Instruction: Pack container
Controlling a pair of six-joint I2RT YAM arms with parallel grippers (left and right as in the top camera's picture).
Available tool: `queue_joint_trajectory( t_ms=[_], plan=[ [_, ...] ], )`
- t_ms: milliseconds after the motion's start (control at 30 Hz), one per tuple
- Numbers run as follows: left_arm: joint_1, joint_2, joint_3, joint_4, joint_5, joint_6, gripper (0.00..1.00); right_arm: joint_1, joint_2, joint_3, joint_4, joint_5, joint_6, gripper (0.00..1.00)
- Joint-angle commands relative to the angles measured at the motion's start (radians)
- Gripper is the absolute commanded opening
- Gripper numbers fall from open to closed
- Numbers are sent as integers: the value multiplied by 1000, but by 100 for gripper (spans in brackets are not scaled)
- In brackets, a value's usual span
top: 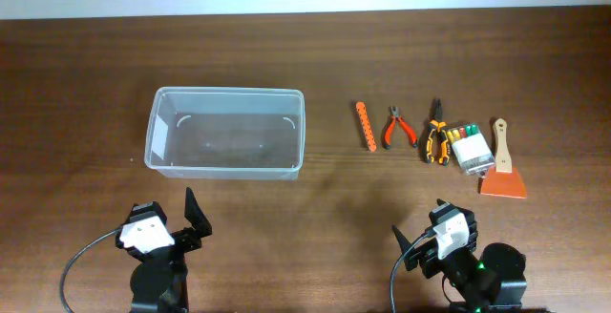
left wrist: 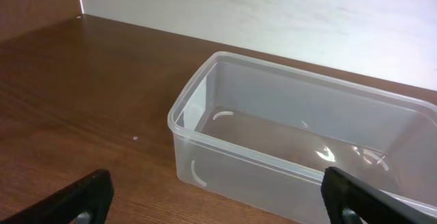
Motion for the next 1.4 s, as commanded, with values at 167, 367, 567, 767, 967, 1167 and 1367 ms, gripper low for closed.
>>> queue_joint_trajectory(
  t_ms=[167, 367, 567, 767, 967, 1167, 1367],
  plan=[
    [-4, -5, -4, -1, -3, 9, 99, 4, -6, -8, 39, 2, -7, 98],
    [-4, -5, -4, -1, -4, 9, 99, 5, -6, -8, 156, -359, 89, 98],
    [-4, -5, -4, -1, -4, 9, 99, 5, -6, -7, 247, -564, 374, 98],
    [-4, -5, -4, -1, -4, 9, 99, 5, 29, 87, 414, -479, 619, 98],
    [-4, -5, -4, -1, -4, 9, 99, 5, 283, 413, 260, -380, 573, 98],
    [-4, -5, -4, -1, -4, 9, 99, 12, 719, 921, -164, -259, 362, 98],
    [-4, -5, -4, -1, -3, 9, 99, 118, 1166, 1472, -524, -171, 174, 98]
  ],
)
